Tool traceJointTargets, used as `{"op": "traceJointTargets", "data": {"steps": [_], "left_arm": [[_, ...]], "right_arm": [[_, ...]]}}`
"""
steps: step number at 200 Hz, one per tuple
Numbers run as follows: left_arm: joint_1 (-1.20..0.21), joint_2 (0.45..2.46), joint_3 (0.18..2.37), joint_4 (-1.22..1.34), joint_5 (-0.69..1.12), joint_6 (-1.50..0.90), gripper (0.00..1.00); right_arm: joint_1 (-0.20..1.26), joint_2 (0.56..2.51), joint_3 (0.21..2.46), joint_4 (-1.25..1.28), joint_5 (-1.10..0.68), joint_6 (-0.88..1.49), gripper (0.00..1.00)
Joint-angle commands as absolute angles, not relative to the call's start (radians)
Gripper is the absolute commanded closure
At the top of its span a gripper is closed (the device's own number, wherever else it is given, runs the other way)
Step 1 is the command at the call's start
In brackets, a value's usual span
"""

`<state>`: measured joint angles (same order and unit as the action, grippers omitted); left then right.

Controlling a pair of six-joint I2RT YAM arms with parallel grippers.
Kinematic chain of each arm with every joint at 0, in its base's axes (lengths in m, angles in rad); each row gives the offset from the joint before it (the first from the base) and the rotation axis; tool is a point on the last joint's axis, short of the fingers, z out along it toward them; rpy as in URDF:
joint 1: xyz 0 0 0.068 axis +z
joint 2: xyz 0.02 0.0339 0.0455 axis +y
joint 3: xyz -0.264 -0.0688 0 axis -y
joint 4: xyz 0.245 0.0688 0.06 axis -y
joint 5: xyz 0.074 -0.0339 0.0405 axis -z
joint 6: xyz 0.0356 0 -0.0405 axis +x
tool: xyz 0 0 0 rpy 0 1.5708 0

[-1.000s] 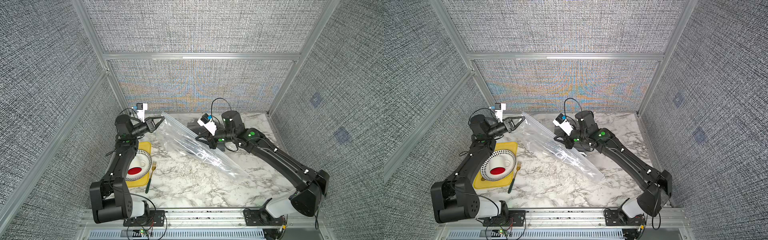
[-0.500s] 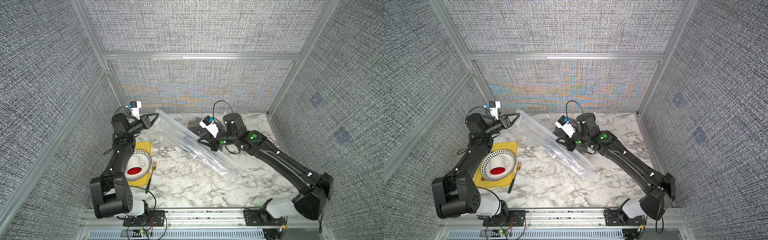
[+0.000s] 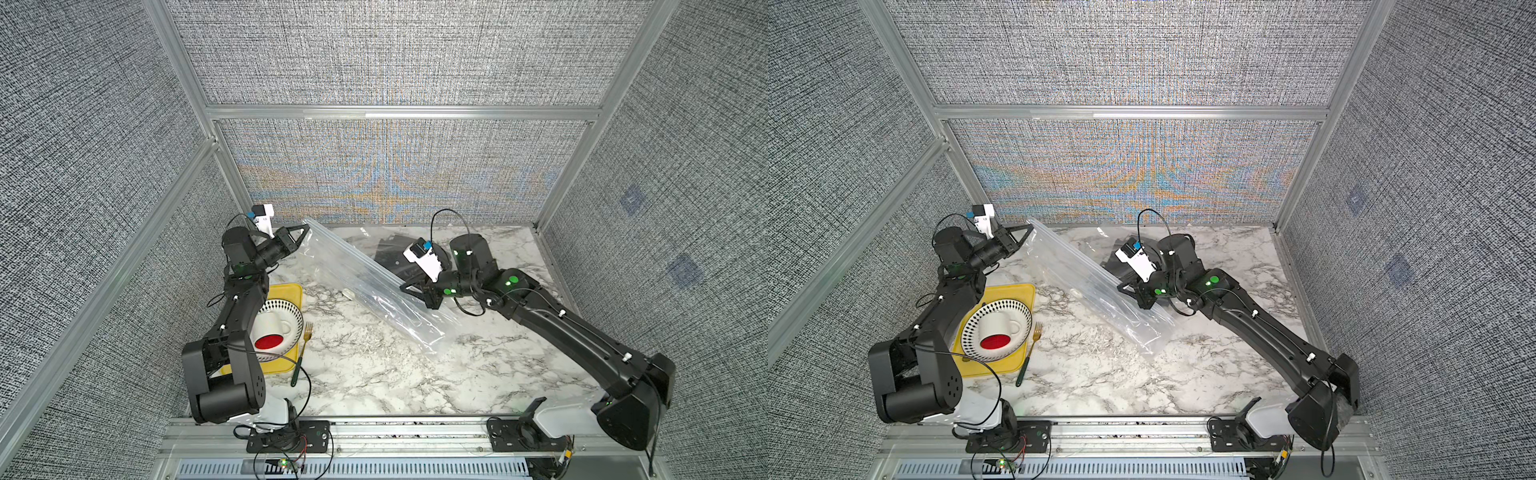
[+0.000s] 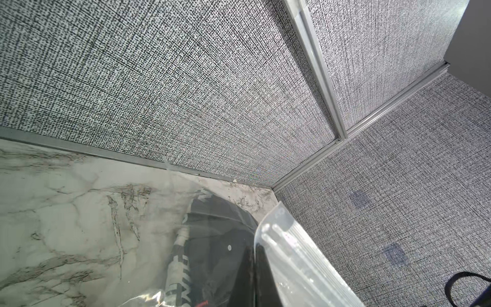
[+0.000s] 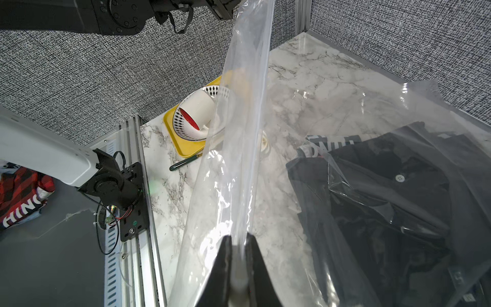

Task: Place the folded shirt into the vacuum bag
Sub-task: Close the vacuum bag at the center of the board.

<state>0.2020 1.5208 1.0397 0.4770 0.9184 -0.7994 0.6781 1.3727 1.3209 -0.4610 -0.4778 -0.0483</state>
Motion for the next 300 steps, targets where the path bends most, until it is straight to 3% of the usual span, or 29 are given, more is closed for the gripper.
{"op": "traceJointTargets", "data": {"steps": [1, 157, 300], "left_arm": [[0.233, 1.534, 1.052, 0.555, 0.638, -0.813, 1.0], [0.255, 1.629, 1.11, 0.574, 0.621, -0.824, 1.0], [0.256, 1.724, 1.226, 0.615, 0.669, -0.857, 1.0]], "right_arm": [[0.681, 1.348, 1.306, -0.656, -0.478, -0.009, 1.0], [0.73, 1.153, 1.167, -0.731, -0.345, 0.12, 1.0], [0.73, 1.138, 1.164, -0.754, -0.343, 0.117, 1.0]]}}
